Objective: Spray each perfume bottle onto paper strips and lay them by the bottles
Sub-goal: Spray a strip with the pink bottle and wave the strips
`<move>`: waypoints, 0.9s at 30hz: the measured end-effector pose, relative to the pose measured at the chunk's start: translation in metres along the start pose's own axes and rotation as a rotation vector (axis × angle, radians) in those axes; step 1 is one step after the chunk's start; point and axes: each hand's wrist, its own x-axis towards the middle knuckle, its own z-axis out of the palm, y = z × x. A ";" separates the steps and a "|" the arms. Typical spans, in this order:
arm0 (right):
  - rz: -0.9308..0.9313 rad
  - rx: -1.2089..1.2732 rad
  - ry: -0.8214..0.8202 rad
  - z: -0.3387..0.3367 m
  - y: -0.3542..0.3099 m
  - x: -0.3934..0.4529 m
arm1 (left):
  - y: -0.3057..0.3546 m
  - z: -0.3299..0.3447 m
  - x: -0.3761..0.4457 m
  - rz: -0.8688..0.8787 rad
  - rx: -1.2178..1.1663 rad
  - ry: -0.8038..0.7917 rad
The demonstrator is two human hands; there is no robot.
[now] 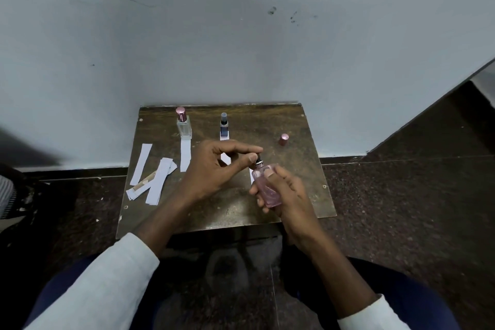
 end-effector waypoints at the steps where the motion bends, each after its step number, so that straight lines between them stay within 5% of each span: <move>1: 0.015 0.010 0.008 -0.001 0.000 0.000 | 0.001 0.000 -0.003 -0.021 -0.022 0.011; 9: 0.113 0.094 -0.141 -0.006 -0.005 0.010 | 0.017 -0.005 -0.016 -0.104 -0.061 0.110; 16: 0.191 0.101 -0.276 -0.020 -0.020 0.014 | 0.015 -0.007 -0.021 -0.044 0.157 0.080; 27: 0.178 0.082 -0.181 -0.024 -0.009 0.026 | -0.016 0.009 -0.003 -0.093 0.140 0.050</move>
